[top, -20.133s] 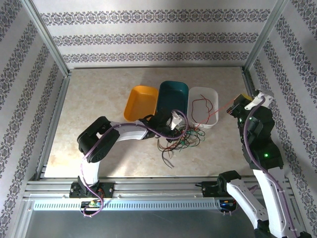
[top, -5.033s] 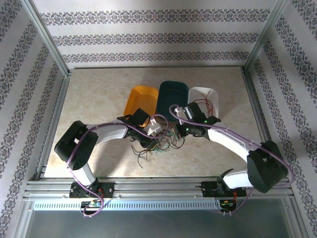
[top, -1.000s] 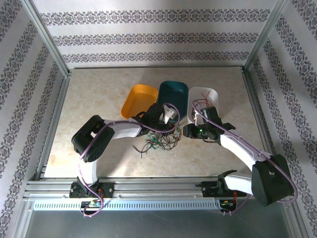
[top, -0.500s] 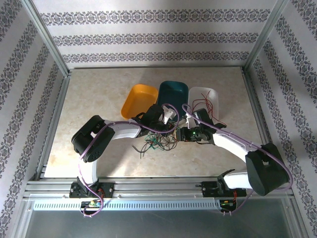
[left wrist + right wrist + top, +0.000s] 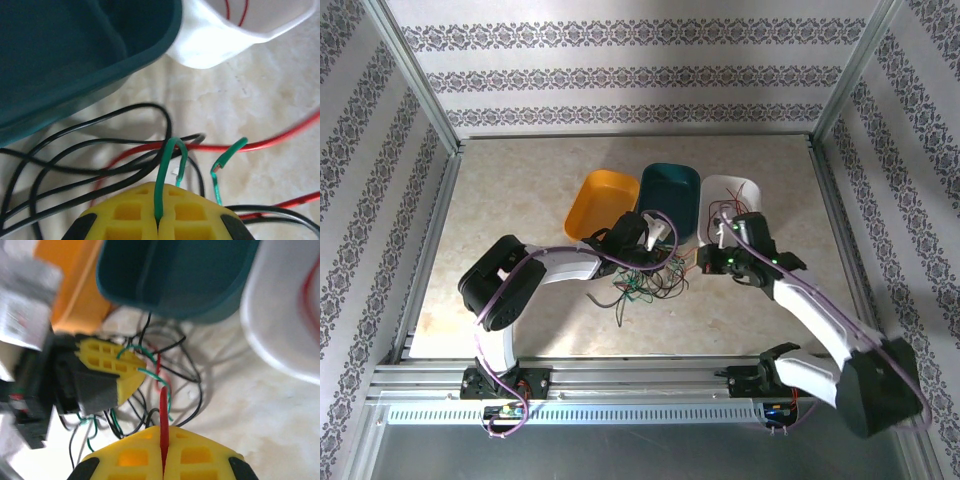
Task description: Untangle the cables
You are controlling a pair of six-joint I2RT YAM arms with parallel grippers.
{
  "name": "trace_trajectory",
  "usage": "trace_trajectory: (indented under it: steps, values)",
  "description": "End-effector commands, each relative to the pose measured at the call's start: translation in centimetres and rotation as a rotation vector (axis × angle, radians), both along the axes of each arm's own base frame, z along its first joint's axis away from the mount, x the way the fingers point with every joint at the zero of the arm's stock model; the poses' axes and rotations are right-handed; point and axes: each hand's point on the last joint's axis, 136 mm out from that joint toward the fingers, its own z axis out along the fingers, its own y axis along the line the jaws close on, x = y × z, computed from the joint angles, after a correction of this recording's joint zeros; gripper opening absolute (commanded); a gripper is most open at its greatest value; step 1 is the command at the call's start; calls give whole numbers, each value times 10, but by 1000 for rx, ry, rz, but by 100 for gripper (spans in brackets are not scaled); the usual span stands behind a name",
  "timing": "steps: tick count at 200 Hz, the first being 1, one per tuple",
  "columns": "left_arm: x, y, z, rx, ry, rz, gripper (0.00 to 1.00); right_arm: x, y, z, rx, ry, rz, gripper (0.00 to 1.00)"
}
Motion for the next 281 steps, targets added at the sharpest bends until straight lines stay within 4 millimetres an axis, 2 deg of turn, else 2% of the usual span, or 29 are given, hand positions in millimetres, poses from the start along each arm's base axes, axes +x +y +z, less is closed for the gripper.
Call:
trace_trajectory:
  steps: [1,39,68,93,109,129,143,177,190,215,233,248,281]
  values:
    - [-4,26,-17,109,10,33,0,8,-35,36,-49,-96,-141,0]
    - [-5,36,-26,149,17,49,0,21,-86,89,-172,-273,-363,0]
    - [-5,39,-26,155,11,55,0,26,-116,151,-229,-470,-505,0]
    - [-6,41,-29,161,15,58,0,24,-131,214,-214,-654,-593,0]
    - [-6,41,-30,161,18,54,0,25,-132,245,-192,-736,-608,0]
    - [-5,39,-27,147,12,54,0,34,-128,267,-181,-772,-596,0]
    - [-4,37,-24,134,6,54,0,47,-129,269,-198,-772,-603,0]
    - [0,33,-13,108,-10,61,0,86,-134,247,-244,-713,-661,0]
    - [2,31,-10,98,-15,63,0,102,-133,231,-264,-680,-658,0]
    - [1,29,-8,92,-13,58,0,125,-126,185,-280,-577,-640,0]
    - [1,29,-6,92,-18,57,0,127,-126,146,-300,-482,-643,0]
    - [1,29,-6,92,-18,55,0,122,-125,109,-297,-392,-645,0]
    - [1,29,-5,91,-20,48,0,107,-107,28,-259,-165,-590,0]
